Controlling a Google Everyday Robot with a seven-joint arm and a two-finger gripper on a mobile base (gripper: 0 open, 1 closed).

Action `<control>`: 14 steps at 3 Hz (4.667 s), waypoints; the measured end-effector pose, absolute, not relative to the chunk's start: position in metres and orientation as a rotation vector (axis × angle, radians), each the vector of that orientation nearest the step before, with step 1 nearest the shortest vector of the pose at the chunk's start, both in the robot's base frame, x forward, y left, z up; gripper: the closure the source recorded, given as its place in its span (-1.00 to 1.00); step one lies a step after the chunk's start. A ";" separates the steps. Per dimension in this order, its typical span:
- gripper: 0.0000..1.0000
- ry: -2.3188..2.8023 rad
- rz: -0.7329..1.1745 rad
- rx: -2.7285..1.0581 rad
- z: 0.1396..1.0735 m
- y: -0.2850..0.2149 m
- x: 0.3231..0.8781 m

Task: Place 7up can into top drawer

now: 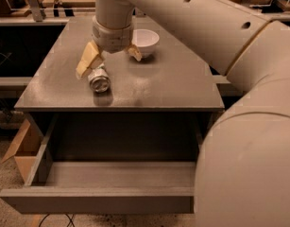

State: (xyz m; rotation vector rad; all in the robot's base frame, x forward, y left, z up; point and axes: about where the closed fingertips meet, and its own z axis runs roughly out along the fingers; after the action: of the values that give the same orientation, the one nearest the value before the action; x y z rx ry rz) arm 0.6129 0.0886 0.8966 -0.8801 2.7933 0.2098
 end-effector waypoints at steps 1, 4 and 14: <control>-1.00 2.833 0.155 -0.824 0.878 0.104 0.626; -0.67 2.878 0.085 -0.776 0.856 0.133 0.656; 1.00 2.105 0.504 -1.558 0.889 0.081 0.518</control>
Offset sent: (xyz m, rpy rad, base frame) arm 0.0458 0.0400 -0.0419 -0.0988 0.0377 -0.1060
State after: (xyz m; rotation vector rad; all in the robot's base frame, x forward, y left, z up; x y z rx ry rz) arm 0.5182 0.0813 0.8886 -1.5582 2.1053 0.5039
